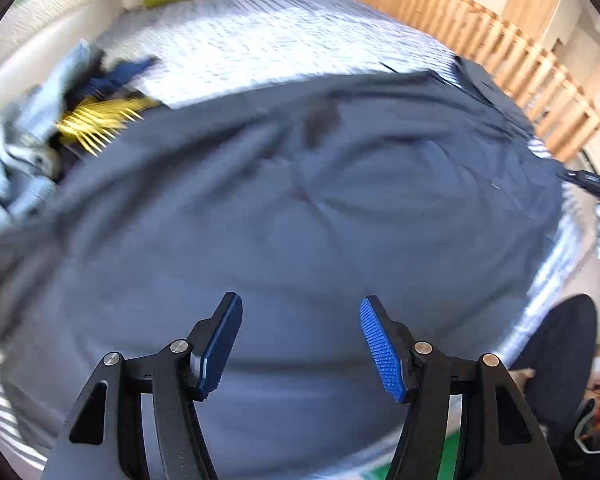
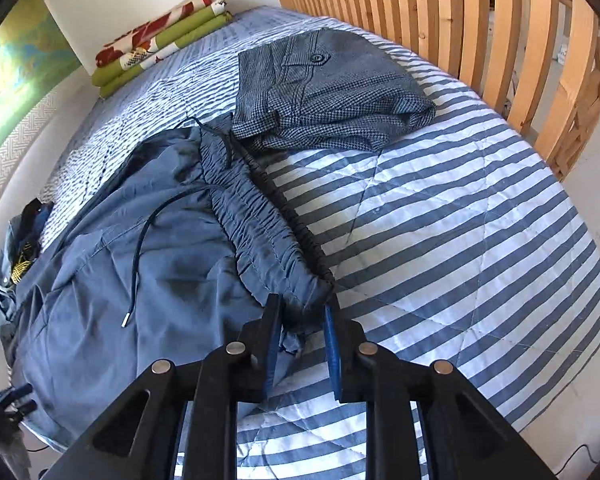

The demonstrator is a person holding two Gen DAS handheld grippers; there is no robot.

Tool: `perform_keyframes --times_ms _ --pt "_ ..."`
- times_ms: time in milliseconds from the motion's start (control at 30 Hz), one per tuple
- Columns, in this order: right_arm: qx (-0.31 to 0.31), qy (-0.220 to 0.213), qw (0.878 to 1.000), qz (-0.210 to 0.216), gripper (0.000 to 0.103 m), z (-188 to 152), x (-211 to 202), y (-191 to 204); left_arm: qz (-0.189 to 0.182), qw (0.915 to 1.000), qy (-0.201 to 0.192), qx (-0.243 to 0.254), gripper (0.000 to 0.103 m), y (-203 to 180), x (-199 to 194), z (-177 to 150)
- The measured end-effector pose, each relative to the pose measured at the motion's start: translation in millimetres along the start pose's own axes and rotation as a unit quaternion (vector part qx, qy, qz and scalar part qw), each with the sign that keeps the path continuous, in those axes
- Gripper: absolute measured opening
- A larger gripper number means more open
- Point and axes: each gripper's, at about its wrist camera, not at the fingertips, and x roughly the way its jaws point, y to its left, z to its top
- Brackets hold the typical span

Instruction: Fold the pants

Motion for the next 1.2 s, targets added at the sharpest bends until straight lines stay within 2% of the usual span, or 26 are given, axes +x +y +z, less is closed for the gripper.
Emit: perform_keyframes --times_ms 67,167,200,267,300,367,433,500,600,700,767,867,1000,1133,1167,1200 --pt "-0.033 -0.022 0.999 -0.004 0.020 5.0 -10.6 15.8 0.072 0.9970 -0.017 0.020 0.065 20.9 -5.7 17.8" --pt "-0.094 -0.027 0.995 -0.001 0.020 22.5 -15.3 54.0 0.167 0.9833 -0.032 0.065 0.065 43.1 -7.4 39.8" --pt "-0.108 -0.030 0.994 -0.001 0.020 29.7 -18.0 67.4 0.186 0.9789 -0.030 0.080 0.065 48.1 -3.4 46.6" --pt "-0.128 -0.039 0.991 0.016 0.022 47.2 -25.9 92.3 0.198 0.9749 -0.015 0.100 0.065 55.0 9.2 58.7" --pt "-0.138 -0.039 0.990 0.018 0.027 53.0 -28.5 103.5 0.205 0.9721 -0.004 0.114 0.065 56.8 18.9 62.2" --pt "-0.152 -0.034 0.987 0.027 0.028 69.0 -28.0 127.0 0.225 0.9636 0.011 0.144 0.065 58.1 37.6 66.9" --pt "-0.143 -0.011 0.988 0.063 0.030 85.3 -20.0 145.9 0.223 0.9620 0.024 0.156 0.065 59.4 56.5 68.3" --pt "-0.115 0.017 0.988 0.098 0.039 101.4 -1.6 160.8 0.221 0.9632 0.028 0.150 0.065 62.0 73.6 72.8" --pt "-0.074 0.040 0.990 0.113 0.040 122.3 37.9 180.8 0.223 0.9630 0.031 0.148 0.060 67.5 89.1 74.2" --pt "-0.036 0.065 0.990 0.120 0.040 143.6 86.0 196.2 0.229 0.9599 0.030 0.158 0.042 74.1 92.5 74.4" --pt "-0.007 0.075 0.991 0.114 0.040 153.9 117.0 199.1 0.227 0.9614 0.036 0.152 0.017 85.1 92.3 75.5" --pt "0.037 0.085 0.990 0.103 0.040 166.1 154.5 201.2 0.222 0.9649 0.032 0.138 0.004 101.1 91.5 81.0" --pt "0.086 0.097 0.985 0.110 0.040 177.2 183.5 200.1 0.213 0.9687 0.023 0.125 0.002 111.2 86.9 84.8" --pt "0.071 0.096 0.990 0.076 0.039 177.9 201.5 210.5 0.236 0.9622 0.021 0.134 0.002 111.6 86.8 88.0" --pt "0.064 0.095 0.991 0.070 0.034 176.3 203.0 212.5 0.236 0.9628 0.017 0.131 0.002 113.3 84.5 90.4" --pt "0.060 0.092 0.992 0.064 0.015 174.9 203.0 213.8 0.235 0.9636 0.012 0.127 0.002 114.2 80.6 92.3"
